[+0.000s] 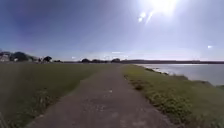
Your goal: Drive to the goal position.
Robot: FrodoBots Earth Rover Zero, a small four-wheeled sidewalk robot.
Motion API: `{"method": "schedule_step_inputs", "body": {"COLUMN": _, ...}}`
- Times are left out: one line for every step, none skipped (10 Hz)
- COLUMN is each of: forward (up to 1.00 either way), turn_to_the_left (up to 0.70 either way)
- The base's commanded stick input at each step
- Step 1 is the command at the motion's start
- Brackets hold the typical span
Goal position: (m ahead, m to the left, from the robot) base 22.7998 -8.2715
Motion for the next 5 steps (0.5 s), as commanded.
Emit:
{"method": "schedule_step_inputs", "body": {"forward": 0.70, "turn_to_the_left": 0.15}}
{"method": "schedule_step_inputs", "body": {"forward": 0.70, "turn_to_the_left": 0.00}}
{"method": "schedule_step_inputs", "body": {"forward": 0.70, "turn_to_the_left": 0.00}}
{"method": "schedule_step_inputs", "body": {"forward": 0.70, "turn_to_the_left": 0.00}}
{"method": "schedule_step_inputs", "body": {"forward": 0.70, "turn_to_the_left": 0.00}}
